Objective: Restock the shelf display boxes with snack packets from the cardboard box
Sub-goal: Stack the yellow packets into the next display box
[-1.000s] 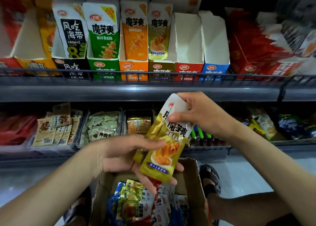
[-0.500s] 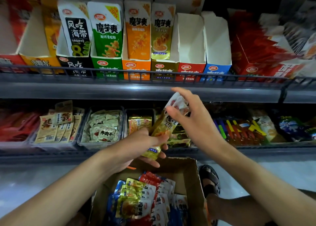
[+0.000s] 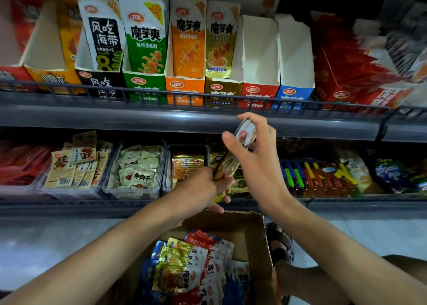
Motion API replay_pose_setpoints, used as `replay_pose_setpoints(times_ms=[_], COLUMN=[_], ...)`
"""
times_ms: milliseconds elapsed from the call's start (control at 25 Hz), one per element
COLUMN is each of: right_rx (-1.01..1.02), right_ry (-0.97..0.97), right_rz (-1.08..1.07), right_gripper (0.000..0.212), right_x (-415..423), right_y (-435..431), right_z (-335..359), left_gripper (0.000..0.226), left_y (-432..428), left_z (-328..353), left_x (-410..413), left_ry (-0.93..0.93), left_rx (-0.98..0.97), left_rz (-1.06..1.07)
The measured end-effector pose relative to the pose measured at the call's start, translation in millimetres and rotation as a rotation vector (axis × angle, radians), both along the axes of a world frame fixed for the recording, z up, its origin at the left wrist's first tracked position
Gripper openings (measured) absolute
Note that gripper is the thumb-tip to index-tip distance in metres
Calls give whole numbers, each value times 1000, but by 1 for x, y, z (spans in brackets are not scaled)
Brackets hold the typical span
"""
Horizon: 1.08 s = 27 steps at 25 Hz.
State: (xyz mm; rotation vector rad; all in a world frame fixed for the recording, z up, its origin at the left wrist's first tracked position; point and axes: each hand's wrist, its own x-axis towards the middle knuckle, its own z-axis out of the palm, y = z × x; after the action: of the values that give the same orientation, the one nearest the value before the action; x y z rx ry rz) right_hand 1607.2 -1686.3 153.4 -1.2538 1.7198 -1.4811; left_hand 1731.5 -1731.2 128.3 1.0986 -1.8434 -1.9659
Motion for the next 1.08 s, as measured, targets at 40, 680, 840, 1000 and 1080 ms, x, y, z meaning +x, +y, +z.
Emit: replay_pose_setpoints(times_ms=[40, 680, 840, 1000, 1080], right_rx=[-14, -84, -91, -61, -14], right_ry=[-10, -5, -12, -26, -30], right_rz=[-13, -48, -46, -49, -24], right_gripper=[34, 34, 29, 32, 42], right_x=[0, 4, 3, 3, -2], right_y=[0, 2, 1, 1, 0], right_z=[0, -5, -6, -5, 0], left_gripper=[24, 7, 13, 24, 23], left_y=[1, -4, -4, -5, -8], left_z=[2, -4, -2, 0, 6], left_x=[-1, -10, -9, -8, -5], left_ry=[2, -19, -47, -133, -95], left_rx=[9, -335, -371, -351, -202], left_rz=[3, 62, 55, 15, 17])
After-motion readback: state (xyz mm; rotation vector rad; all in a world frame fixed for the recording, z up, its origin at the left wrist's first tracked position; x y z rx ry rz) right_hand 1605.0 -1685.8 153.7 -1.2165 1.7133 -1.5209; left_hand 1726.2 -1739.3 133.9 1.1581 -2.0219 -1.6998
